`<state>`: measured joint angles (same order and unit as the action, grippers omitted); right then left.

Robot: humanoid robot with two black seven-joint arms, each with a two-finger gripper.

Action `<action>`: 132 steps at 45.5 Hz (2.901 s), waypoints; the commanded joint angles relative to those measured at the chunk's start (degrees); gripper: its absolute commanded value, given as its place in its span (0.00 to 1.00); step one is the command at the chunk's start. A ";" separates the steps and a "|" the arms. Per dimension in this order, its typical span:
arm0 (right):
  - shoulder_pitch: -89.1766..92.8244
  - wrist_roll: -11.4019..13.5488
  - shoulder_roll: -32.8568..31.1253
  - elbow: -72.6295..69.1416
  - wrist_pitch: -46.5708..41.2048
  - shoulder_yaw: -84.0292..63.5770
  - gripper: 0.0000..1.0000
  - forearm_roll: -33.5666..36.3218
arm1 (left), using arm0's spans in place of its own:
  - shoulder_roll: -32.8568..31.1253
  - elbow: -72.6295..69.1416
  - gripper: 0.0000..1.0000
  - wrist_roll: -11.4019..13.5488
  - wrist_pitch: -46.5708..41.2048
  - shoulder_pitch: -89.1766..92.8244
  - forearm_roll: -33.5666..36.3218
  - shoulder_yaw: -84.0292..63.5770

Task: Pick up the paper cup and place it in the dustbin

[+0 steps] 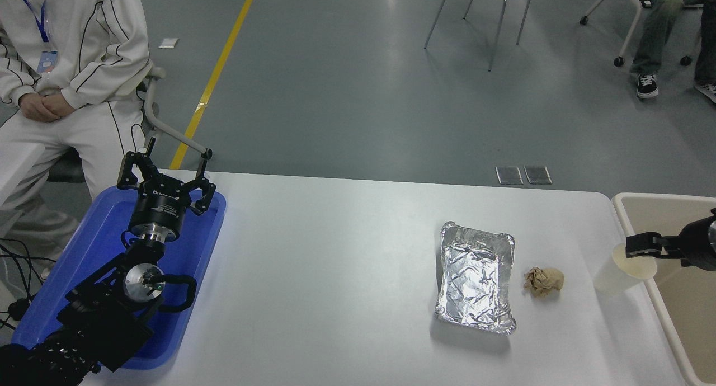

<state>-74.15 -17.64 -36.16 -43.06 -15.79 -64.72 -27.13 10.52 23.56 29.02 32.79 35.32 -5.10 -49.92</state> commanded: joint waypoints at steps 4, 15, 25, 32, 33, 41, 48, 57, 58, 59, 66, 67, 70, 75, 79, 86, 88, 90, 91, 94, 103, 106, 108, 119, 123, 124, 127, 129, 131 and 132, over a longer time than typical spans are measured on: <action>5.94 1.47 1.88 5.79 0.85 1.88 1.00 3.84 | 0.03 0.00 1.00 0.08 0.00 0.01 0.00 0.00; 6.91 3.49 2.05 6.23 1.02 2.05 0.91 4.72 | -0.06 0.00 1.00 0.08 0.00 0.01 0.00 0.00; 9.02 3.76 2.05 6.32 1.55 5.47 0.71 4.54 | -0.06 -0.09 1.00 0.08 0.00 0.01 0.00 0.00; 9.63 3.76 2.05 6.32 1.55 5.57 0.59 4.72 | 0.03 0.00 1.00 0.08 0.00 0.01 0.00 0.00; 9.72 3.76 2.05 6.32 1.55 5.57 0.56 4.72 | 0.03 0.00 1.00 0.08 0.00 0.01 0.00 0.00; 10.60 3.76 2.05 6.23 1.55 5.65 0.33 4.72 | -0.06 0.00 1.00 0.08 0.00 0.01 0.00 0.00; 10.78 4.02 2.05 6.06 1.11 5.57 0.00 4.81 | 0.03 0.00 1.00 0.08 0.00 0.01 0.00 0.00; 10.25 6.39 1.88 5.62 0.76 5.65 0.00 7.17 | 0.03 0.00 1.00 0.08 0.00 0.01 0.00 0.00; 10.16 6.57 1.79 5.62 0.76 5.65 0.00 7.61 | -0.06 0.00 1.00 0.08 0.00 0.01 0.00 0.00; 9.99 6.57 1.70 5.44 0.76 5.57 0.00 7.88 | 0.03 0.00 1.00 0.08 0.00 0.01 0.00 0.00; 8.32 6.74 1.09 3.34 -0.12 5.30 0.00 7.71 | -0.06 0.00 1.00 -0.01 0.00 0.01 0.00 0.00; 7.62 6.74 0.74 2.81 -0.55 5.13 0.00 7.53 | -0.06 0.00 1.00 0.08 0.00 0.01 0.00 0.00; 5.25 6.92 -0.40 0.79 -1.79 4.51 0.00 7.18 | -0.06 0.00 1.00 -0.01 0.00 0.01 0.00 0.00; -0.37 7.36 -1.90 -3.60 -3.98 1.88 0.00 6.83 | 0.03 0.00 1.00 -0.01 0.00 0.01 0.00 0.00; -5.38 7.27 -2.43 -7.56 -5.56 -1.46 0.00 6.74 | 0.03 0.00 1.00 -0.01 0.00 0.01 0.00 0.00; -14.26 7.10 -2.52 -13.45 -9.69 -6.21 0.00 5.86 | 0.03 0.00 1.00 -0.01 0.00 0.01 0.00 0.00; -16.55 7.10 -2.52 -14.59 -11.45 -6.91 0.00 5.77 | 0.03 0.00 1.00 -0.01 0.00 0.01 0.00 0.00; -18.39 7.10 -2.52 -15.56 -13.12 -7.35 0.00 5.69 | -0.06 0.00 1.00 -0.01 0.00 0.01 0.00 0.00; -19.27 7.10 -2.52 -15.91 -14.00 -7.53 0.00 5.42 | 0.03 0.00 1.00 -0.01 0.00 0.01 0.00 0.00; -21.73 7.10 -2.52 -16.44 -16.90 -7.70 0.00 4.98 | 0.03 0.00 1.00 -0.01 0.00 0.01 0.00 0.00; -27.80 7.18 -3.31 -16.97 -25.25 -8.14 0.00 4.72 | 0.03 0.00 1.00 -0.01 0.00 0.01 0.00 0.00; -29.65 7.18 -3.48 -16.97 -28.32 -8.49 0.00 4.72 | 0.03 0.00 1.00 -0.01 0.00 0.01 0.00 0.00; -31.23 7.18 -3.75 -16.97 -29.21 -9.02 0.00 4.72 | 0.03 0.00 1.00 -0.01 0.00 0.01 0.00 0.00; -40.45 7.18 -4.01 -17.15 -29.21 -12.09 0.00 4.72 | 0.03 0.00 1.00 -0.01 0.00 0.01 0.00 0.00; -43.53 7.18 -4.01 -17.15 -29.21 -13.42 0.00 4.72 | 0.03 0.00 1.00 -0.01 0.00 0.01 0.00 0.00; -44.06 7.18 -4.01 -17.15 -29.21 -13.59 0.00 4.72 | 0.03 0.00 1.00 -0.01 0.00 0.01 0.00 0.00; -45.73 7.18 -4.01 -17.15 -29.21 -13.94 0.00 4.72 | 0.03 0.00 1.00 -0.01 0.00 0.01 0.00 0.00; -46.52 7.18 -4.01 -17.15 -29.21 -14.12 0.00 4.72 | 0.03 0.00 1.00 -0.01 0.00 0.01 0.00 0.00; -47.49 7.18 -3.92 -17.15 -29.21 -14.38 0.00 4.54 | 0.03 0.00 1.00 -0.01 0.00 0.01 0.00 0.00; -48.10 7.18 -3.84 -17.15 -29.21 -14.73 0.00 4.54 | 0.03 0.00 1.00 -0.01 0.00 0.01 0.00 0.00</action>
<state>-115.45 -10.47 -40.07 -60.07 -44.29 -77.20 -22.40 10.54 23.55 29.00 32.78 35.33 -5.09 -49.92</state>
